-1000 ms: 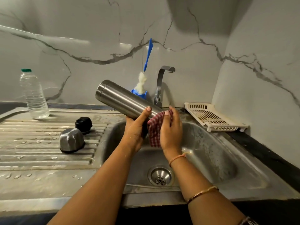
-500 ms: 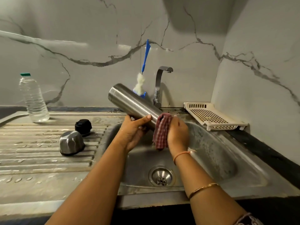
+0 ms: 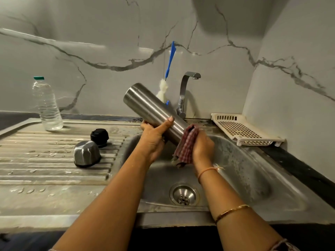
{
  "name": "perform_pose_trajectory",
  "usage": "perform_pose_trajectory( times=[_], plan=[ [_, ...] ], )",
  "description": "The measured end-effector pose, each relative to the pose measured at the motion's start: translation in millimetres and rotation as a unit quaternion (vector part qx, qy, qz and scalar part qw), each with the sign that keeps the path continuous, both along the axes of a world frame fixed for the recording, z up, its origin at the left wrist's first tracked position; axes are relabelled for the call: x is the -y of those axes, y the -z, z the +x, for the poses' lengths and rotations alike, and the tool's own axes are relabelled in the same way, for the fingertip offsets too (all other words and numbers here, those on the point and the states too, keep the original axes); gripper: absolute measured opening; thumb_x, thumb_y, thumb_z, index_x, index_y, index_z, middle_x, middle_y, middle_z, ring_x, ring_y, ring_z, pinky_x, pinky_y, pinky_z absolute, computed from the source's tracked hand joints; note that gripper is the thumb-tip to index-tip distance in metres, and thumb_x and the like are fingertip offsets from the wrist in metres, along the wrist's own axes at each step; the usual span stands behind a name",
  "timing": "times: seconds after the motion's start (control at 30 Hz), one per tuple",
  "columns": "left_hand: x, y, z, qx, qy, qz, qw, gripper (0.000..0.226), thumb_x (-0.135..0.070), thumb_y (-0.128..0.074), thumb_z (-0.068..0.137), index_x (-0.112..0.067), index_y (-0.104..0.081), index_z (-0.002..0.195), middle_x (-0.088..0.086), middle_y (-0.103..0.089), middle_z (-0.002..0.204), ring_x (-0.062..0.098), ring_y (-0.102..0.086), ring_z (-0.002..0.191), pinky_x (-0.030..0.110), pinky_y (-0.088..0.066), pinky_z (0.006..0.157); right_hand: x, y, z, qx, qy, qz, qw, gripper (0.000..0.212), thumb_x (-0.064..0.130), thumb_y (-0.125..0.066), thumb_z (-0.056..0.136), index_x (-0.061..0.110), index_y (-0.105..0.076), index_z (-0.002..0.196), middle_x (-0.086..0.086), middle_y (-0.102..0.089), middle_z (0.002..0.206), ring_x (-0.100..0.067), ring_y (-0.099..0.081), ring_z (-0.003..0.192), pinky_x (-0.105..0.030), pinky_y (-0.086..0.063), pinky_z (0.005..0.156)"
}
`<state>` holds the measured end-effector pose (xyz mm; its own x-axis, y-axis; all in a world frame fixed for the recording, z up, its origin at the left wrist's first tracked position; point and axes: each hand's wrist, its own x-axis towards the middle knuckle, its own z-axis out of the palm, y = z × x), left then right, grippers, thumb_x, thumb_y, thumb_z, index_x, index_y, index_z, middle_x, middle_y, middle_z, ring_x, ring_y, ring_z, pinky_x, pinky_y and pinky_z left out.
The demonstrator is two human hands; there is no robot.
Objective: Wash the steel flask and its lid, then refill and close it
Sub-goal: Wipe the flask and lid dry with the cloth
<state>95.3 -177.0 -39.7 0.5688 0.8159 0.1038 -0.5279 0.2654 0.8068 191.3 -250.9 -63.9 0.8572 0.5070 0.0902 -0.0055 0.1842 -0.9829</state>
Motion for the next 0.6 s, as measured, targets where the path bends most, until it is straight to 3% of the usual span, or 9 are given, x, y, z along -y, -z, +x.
perform_pose_trajectory(
  times=[0.1, 0.17, 0.2, 0.27, 0.33, 0.37, 0.47, 0.53, 0.6],
  plan=[
    [-1.8, 6.2, 2.1, 0.047, 0.006, -0.080, 0.996, 0.072, -0.011, -0.075, 0.073, -0.005, -0.038, 0.134, 0.021, -0.057, 0.125, 0.033, -0.063, 0.106, 0.041, -0.057, 0.083, 7.0, -4.6, -6.0, 0.328, 0.121, -0.008, 0.937, 0.038, 0.038, -0.038, 0.099, 0.019, -0.056, 0.071, 0.000, -0.060, 0.077, -0.015, -0.055, 0.069, -0.027, -0.044, 0.061],
    [0.9, 5.6, 1.7, 0.071, -0.004, -0.103, 0.992, 0.083, -0.019, -0.081, 0.066, -0.005, -0.036, 0.135, 0.020, -0.059, 0.123, 0.034, -0.064, 0.105, 0.044, -0.056, 0.086, 8.0, -6.4, -13.4, 0.382, 0.140, -0.006, 0.913, 0.038, 0.039, -0.037, 0.096, 0.017, -0.057, 0.072, 0.001, -0.058, 0.076, -0.012, -0.052, 0.066, -0.025, -0.043, 0.059],
    [1.2, 4.9, 1.7, 0.072, -0.011, -0.093, 0.993, 0.090, -0.021, -0.082, 0.062, -0.008, -0.034, 0.137, 0.019, -0.059, 0.123, 0.033, -0.063, 0.106, 0.046, -0.054, 0.089, 5.5, -6.8, -14.0, 0.343, 0.125, -0.016, 0.931, 0.039, 0.040, -0.037, 0.097, 0.018, -0.055, 0.070, 0.002, -0.058, 0.073, -0.011, -0.052, 0.065, -0.025, -0.042, 0.058],
    [1.7, 3.5, 0.1, 0.059, -0.020, -0.051, 0.997, 0.096, -0.018, -0.080, 0.059, -0.014, -0.028, 0.139, 0.016, -0.057, 0.124, 0.030, -0.063, 0.105, 0.046, -0.053, 0.091, -0.2, -7.5, -8.4, 0.114, 0.009, -0.032, 0.993, 0.037, 0.040, -0.040, 0.097, 0.019, -0.058, 0.072, 0.001, -0.063, 0.076, -0.014, -0.059, 0.072, -0.028, -0.048, 0.065],
    [1.4, 4.0, 0.9, 0.031, -0.020, -0.011, 0.999, 0.099, -0.014, -0.079, 0.059, -0.018, -0.023, 0.141, 0.014, -0.054, 0.125, 0.028, -0.062, 0.106, 0.045, -0.053, 0.091, 0.4, -6.1, -3.8, -0.104, -0.092, -0.026, 0.990, 0.035, 0.044, -0.045, 0.091, 0.015, -0.064, 0.084, -0.008, -0.070, 0.090, -0.026, -0.066, 0.086, -0.040, -0.054, 0.081],
    [1.5, 4.9, 1.6, 0.014, -0.023, 0.002, 1.000, 0.102, -0.014, -0.079, 0.059, -0.019, -0.020, 0.141, 0.013, -0.053, 0.126, 0.027, -0.061, 0.106, 0.046, -0.052, 0.092, 0.8, -5.3, -1.7, -0.117, -0.094, -0.029, 0.988, 0.035, 0.044, -0.045, 0.091, 0.016, -0.064, 0.084, -0.009, -0.070, 0.095, -0.028, -0.065, 0.090, -0.042, -0.053, 0.085],
    [-2.5, 9.5, 3.7, -0.002, -0.040, -0.009, 0.999, 0.118, -0.031, -0.089, 0.048, -0.014, -0.019, 0.142, 0.014, -0.055, 0.126, 0.027, -0.063, 0.107, 0.045, -0.050, 0.096, 4.0, -6.3, -6.0, 0.125, 0.036, -0.051, 0.990, 0.038, 0.040, -0.037, 0.098, 0.020, -0.056, 0.072, -0.002, -0.065, 0.081, -0.021, -0.061, 0.079, -0.035, -0.051, 0.075],
    [-5.3, 11.3, 2.3, 0.004, -0.045, -0.049, 0.998, 0.132, -0.048, -0.094, 0.032, -0.011, -0.028, 0.140, 0.015, -0.061, 0.122, 0.027, -0.066, 0.103, 0.045, -0.050, 0.095, 8.1, -7.0, -13.1, 0.356, 0.130, 0.004, 0.925, 0.042, 0.043, -0.033, 0.096, 0.019, -0.060, 0.075, 0.002, -0.062, 0.075, -0.014, -0.057, 0.069, -0.028, -0.048, 0.063],
    [-8.1, 14.5, 0.2, 0.023, -0.034, -0.089, 0.995, 0.130, -0.053, -0.094, 0.031, -0.010, -0.034, 0.138, 0.017, -0.063, 0.120, 0.031, -0.067, 0.101, 0.049, -0.051, 0.094, 4.7, -5.4, -17.4, 0.477, 0.149, 0.021, 0.866, 0.044, 0.044, -0.031, 0.092, 0.017, -0.065, 0.088, 0.001, -0.064, 0.085, -0.010, -0.054, 0.070, -0.022, -0.044, 0.059]
  ],
)
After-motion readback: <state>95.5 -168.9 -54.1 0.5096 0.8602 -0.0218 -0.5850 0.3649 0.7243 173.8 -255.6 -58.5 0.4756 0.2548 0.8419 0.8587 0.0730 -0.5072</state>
